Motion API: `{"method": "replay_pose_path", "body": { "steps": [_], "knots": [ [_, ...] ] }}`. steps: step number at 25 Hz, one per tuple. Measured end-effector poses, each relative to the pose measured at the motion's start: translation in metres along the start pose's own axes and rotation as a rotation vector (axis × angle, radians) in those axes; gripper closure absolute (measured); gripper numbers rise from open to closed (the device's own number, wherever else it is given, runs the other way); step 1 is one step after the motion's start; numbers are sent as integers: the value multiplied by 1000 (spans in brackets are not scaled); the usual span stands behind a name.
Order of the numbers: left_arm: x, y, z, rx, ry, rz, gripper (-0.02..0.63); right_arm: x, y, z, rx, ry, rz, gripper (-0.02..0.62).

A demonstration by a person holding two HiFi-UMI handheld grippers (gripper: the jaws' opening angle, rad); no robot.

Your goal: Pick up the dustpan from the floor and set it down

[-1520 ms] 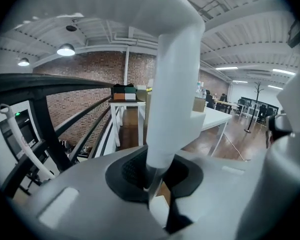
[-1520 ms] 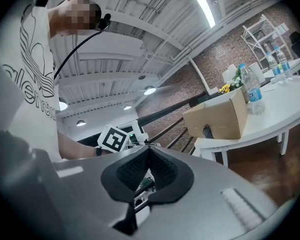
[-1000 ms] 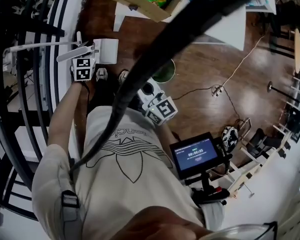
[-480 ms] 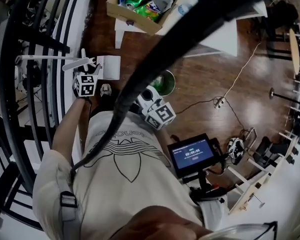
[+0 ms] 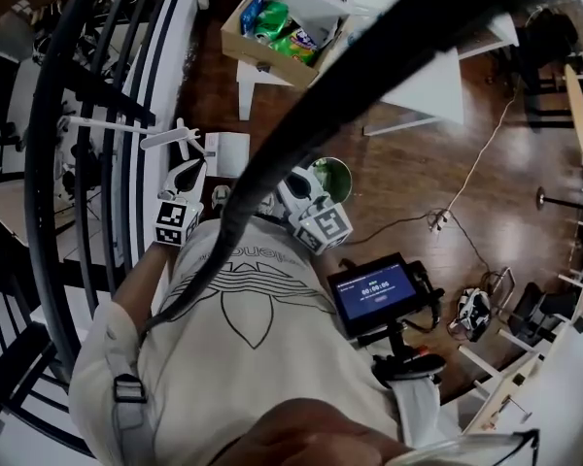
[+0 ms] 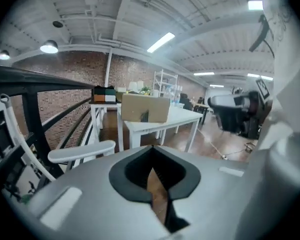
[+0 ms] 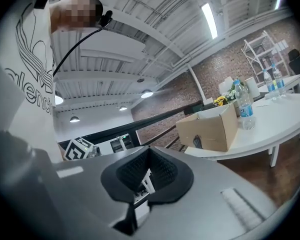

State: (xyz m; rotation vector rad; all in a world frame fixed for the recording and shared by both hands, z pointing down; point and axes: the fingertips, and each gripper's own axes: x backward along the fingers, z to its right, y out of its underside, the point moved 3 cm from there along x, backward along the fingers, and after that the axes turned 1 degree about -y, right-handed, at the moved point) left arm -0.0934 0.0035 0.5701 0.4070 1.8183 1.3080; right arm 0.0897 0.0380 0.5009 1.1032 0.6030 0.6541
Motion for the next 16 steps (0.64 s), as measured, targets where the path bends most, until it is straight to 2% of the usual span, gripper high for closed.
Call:
{"method": "replay_pose_path", "body": {
  "steps": [4, 7, 16],
  "knots": [
    [-2, -53, 23, 23, 67, 129, 586, -3, -3, -6, 17, -18, 0, 594],
    [-6, -74, 33, 23, 102, 188, 586, -8, -4, -9, 29, -19, 0, 594],
    [-14, -81, 52, 55, 125, 208, 586, -11, -2, 2, 96, -17, 7, 594]
  ]
}}
